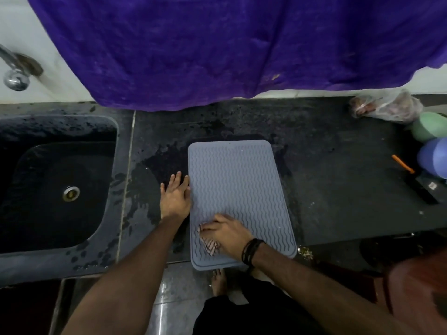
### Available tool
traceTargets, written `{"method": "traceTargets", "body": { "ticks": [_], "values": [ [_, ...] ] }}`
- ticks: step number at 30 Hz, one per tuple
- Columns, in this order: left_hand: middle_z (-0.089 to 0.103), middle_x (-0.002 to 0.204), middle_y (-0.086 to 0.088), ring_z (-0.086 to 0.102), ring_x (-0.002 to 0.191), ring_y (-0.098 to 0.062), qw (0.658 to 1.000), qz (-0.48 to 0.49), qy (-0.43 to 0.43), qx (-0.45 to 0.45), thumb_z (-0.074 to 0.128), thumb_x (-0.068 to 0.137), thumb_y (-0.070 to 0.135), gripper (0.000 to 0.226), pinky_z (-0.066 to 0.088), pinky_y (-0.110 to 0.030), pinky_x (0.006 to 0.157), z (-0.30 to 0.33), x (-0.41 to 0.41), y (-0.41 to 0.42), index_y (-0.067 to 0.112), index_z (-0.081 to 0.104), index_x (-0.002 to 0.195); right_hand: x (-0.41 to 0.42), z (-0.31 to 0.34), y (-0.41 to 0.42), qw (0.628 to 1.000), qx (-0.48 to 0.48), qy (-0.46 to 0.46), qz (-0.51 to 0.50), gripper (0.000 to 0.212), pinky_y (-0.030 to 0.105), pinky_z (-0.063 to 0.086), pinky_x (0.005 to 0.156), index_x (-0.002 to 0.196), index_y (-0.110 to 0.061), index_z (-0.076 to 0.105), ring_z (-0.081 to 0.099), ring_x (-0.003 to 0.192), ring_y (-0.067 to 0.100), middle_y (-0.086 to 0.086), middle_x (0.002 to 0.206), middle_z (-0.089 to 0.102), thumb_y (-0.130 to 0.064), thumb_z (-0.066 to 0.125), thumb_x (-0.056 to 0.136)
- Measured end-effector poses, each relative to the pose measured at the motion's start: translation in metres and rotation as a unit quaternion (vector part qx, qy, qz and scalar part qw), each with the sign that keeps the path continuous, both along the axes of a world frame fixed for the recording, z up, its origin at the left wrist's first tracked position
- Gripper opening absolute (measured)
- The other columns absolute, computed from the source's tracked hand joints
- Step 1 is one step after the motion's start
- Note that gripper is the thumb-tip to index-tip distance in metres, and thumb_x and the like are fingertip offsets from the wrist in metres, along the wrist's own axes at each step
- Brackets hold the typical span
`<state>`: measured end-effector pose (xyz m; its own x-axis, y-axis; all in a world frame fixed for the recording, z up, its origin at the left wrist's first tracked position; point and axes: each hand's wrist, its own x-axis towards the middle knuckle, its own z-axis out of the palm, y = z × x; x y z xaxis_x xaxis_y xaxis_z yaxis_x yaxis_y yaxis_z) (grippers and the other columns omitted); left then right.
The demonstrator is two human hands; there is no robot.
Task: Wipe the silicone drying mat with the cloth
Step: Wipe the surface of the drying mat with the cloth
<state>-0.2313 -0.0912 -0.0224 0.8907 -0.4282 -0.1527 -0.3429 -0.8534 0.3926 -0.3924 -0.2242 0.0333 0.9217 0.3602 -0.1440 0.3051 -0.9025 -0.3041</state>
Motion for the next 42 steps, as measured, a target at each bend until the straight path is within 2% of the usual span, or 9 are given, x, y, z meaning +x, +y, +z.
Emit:
{"method": "traceTargets", "body": {
  "ticks": [6, 10, 13, 16, 19, 22, 26, 33, 42],
  "values": [
    [0.020, 0.165, -0.008, 0.011, 0.154, -0.024, 0.999, 0.044, -0.010, -0.021, 0.030, 0.108, 0.029, 0.049, -0.001, -0.046, 0.124, -0.011, -0.011, -0.011, 0.016, 0.035, 0.155, -0.028, 0.008, -0.048, 0.975, 0.075, -0.018, -0.210, 0.058, 0.040, 0.048, 0.098, 0.130, -0.021, 0.060, 0.050, 0.124, 0.022, -0.004, 0.136, 0.057, -0.009, 0.066, 0.074],
    [0.020, 0.165, -0.009, 0.010, 0.155, -0.025, 0.999, 0.048, -0.012, -0.023, 0.032, 0.107, 0.027, 0.049, -0.001, -0.048, 0.123, -0.014, -0.012, -0.013, 0.014, 0.035, 0.155, -0.038, 0.011, -0.094, 0.934, 0.066, -0.064, -0.344, 0.053, 0.039, 0.057, 0.082, 0.116, -0.018, 0.068, 0.060, 0.107, 0.027, -0.001, 0.123, 0.066, -0.004, 0.069, 0.065],
    [0.019, 0.166, -0.009, 0.009, 0.155, -0.025, 0.998, 0.059, -0.008, -0.019, 0.032, 0.107, 0.024, 0.049, -0.002, -0.049, 0.123, -0.012, -0.014, -0.016, 0.014, 0.034, 0.155, -0.038, 0.011, -0.123, 0.919, 0.004, -0.015, -0.394, 0.055, 0.039, 0.055, 0.083, 0.122, -0.018, 0.064, 0.052, 0.112, 0.027, -0.002, 0.129, 0.062, -0.003, 0.068, 0.069],
    [0.018, 0.166, -0.008, 0.008, 0.155, -0.024, 0.997, 0.070, -0.006, -0.011, 0.034, 0.106, 0.022, 0.050, -0.001, -0.049, 0.123, -0.010, -0.015, -0.021, 0.014, 0.033, 0.156, -0.038, 0.004, -0.131, 0.911, -0.035, 0.018, -0.409, 0.051, 0.035, 0.053, 0.080, 0.124, -0.021, 0.061, 0.047, 0.113, 0.025, -0.004, 0.128, 0.060, -0.009, 0.066, 0.076],
    [0.017, 0.167, -0.007, 0.007, 0.155, -0.024, 0.998, 0.070, -0.004, -0.007, 0.035, 0.106, 0.022, 0.051, -0.002, -0.048, 0.123, -0.009, -0.016, -0.022, 0.015, 0.031, 0.156, -0.039, -0.001, -0.125, 0.905, -0.028, 0.016, -0.425, 0.042, 0.034, 0.052, 0.075, 0.118, -0.018, 0.064, 0.050, 0.111, 0.025, 0.000, 0.118, 0.066, -0.013, 0.065, 0.076],
    [0.016, 0.167, -0.007, 0.006, 0.155, -0.023, 0.998, 0.067, -0.003, -0.005, 0.036, 0.105, 0.021, 0.052, -0.003, -0.048, 0.123, -0.009, -0.016, -0.021, 0.016, 0.031, 0.156, -0.042, -0.001, -0.119, 0.910, 0.003, 0.011, -0.415, 0.038, 0.033, 0.053, 0.079, 0.114, -0.019, 0.067, 0.053, 0.112, 0.024, 0.002, 0.114, 0.068, -0.020, 0.065, 0.076],
    [0.019, 0.166, -0.010, 0.008, 0.155, -0.026, 0.998, 0.052, -0.021, -0.002, 0.036, 0.105, 0.023, 0.051, -0.002, -0.047, 0.124, -0.009, -0.016, -0.018, 0.013, 0.033, 0.155, -0.027, 0.002, -0.107, 0.928, 0.043, 0.001, -0.369, 0.043, 0.031, 0.051, 0.088, 0.121, -0.023, 0.065, 0.051, 0.117, 0.019, -0.004, 0.121, 0.065, -0.020, 0.067, 0.078],
    [0.016, 0.166, -0.008, 0.005, 0.155, -0.024, 0.999, 0.027, -0.024, 0.021, 0.024, 0.107, 0.033, 0.054, -0.004, -0.045, 0.124, -0.004, -0.004, -0.013, 0.014, 0.029, 0.157, 0.035, 0.005, -0.078, 0.951, 0.074, 0.040, -0.297, 0.053, 0.035, 0.040, 0.106, 0.133, -0.021, 0.058, 0.043, 0.128, 0.020, 0.001, 0.135, 0.057, -0.011, 0.064, 0.082],
    [0.012, 0.167, -0.006, 0.001, 0.155, -0.022, 0.999, 0.029, -0.012, -0.010, 0.024, 0.108, 0.036, 0.053, -0.007, -0.043, 0.124, 0.004, 0.019, -0.027, 0.021, 0.024, 0.158, 0.074, 0.007, -0.078, 0.944, 0.086, 0.046, -0.316, 0.061, 0.037, 0.048, 0.097, 0.141, -0.030, 0.044, 0.051, 0.118, 0.025, 0.001, 0.135, 0.047, -0.008, 0.059, 0.087]
  ]
}}
